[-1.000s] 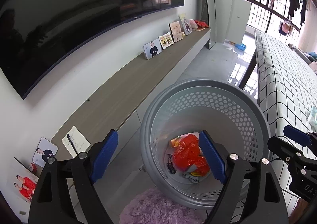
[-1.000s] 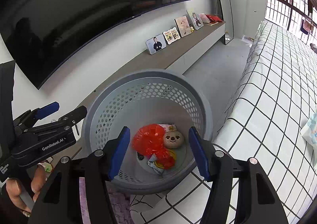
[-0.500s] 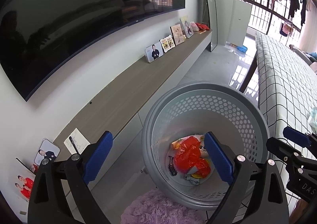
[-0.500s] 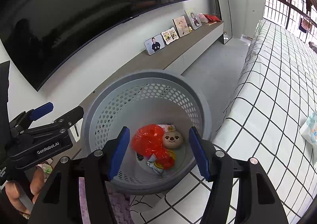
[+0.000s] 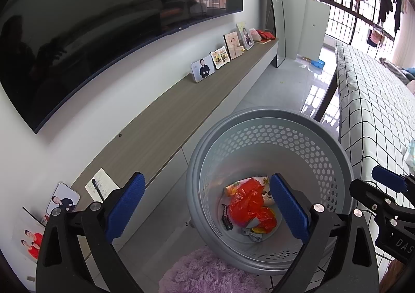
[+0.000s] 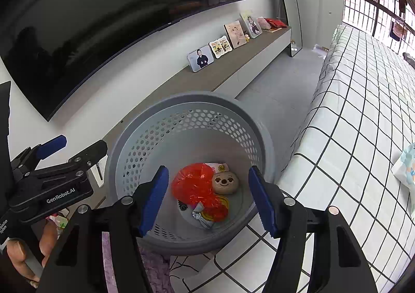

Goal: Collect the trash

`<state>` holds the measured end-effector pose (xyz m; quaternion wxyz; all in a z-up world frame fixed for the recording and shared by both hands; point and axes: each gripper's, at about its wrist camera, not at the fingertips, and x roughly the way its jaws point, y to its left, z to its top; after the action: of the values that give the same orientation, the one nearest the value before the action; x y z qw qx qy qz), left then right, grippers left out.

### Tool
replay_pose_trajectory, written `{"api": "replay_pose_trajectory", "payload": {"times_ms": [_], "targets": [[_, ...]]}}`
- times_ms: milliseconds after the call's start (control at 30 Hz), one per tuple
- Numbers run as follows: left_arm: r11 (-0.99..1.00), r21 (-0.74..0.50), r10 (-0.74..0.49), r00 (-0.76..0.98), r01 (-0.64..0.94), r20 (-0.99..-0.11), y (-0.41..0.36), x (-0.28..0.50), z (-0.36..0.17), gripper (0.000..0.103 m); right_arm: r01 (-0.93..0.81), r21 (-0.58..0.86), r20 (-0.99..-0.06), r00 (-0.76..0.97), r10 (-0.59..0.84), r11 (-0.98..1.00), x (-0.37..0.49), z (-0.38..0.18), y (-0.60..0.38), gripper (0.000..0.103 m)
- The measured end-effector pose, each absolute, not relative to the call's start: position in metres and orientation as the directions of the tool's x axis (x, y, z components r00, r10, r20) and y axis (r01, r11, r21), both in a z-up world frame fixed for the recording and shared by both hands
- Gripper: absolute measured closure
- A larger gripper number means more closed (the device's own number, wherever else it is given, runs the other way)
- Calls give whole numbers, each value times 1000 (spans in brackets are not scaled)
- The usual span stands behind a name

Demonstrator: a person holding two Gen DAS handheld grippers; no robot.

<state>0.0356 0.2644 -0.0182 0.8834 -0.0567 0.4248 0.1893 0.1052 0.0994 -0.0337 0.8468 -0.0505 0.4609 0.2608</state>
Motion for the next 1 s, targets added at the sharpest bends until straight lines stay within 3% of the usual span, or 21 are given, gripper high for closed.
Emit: {"api": "replay_pose_trajectory", "payload": {"times_ms": [1000], "targets": [[905, 78, 319, 544, -419, -777, 268, 41, -21, 6, -490, 157, -806, 438, 398, 857, 105, -35, 100, 42]]}}
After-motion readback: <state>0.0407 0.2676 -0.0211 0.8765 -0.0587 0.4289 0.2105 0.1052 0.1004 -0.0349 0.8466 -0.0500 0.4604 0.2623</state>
